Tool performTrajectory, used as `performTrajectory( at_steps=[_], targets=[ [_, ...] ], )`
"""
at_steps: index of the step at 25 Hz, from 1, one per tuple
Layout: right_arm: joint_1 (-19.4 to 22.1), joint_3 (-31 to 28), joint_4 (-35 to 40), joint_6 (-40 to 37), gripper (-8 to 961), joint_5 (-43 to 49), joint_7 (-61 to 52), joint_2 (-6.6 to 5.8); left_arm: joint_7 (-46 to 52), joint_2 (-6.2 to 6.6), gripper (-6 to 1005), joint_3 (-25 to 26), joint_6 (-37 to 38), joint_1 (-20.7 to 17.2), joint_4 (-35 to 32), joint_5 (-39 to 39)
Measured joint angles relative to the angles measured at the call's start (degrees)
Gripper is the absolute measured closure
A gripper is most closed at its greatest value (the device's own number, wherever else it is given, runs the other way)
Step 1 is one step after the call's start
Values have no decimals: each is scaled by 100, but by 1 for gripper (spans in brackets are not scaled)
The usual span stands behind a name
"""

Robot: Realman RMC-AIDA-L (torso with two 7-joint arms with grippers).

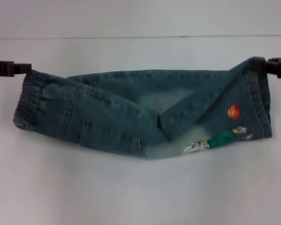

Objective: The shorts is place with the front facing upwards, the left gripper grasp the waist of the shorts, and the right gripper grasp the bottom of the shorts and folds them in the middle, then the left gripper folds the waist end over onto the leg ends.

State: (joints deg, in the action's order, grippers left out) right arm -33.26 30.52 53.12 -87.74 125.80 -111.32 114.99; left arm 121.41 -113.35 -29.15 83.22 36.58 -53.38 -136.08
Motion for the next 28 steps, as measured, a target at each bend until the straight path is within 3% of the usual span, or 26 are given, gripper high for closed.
performTrajectory(
  at_steps=[16,28],
  targets=[
    [-56,18,-420,1354,932,-418,234,9,-62,-143,953,-21,-813,19,98,168],
    [-146,245,-828,2045,931,-435,323,43,-228,-235,955,-48,-975,27,172,225]
  ],
)
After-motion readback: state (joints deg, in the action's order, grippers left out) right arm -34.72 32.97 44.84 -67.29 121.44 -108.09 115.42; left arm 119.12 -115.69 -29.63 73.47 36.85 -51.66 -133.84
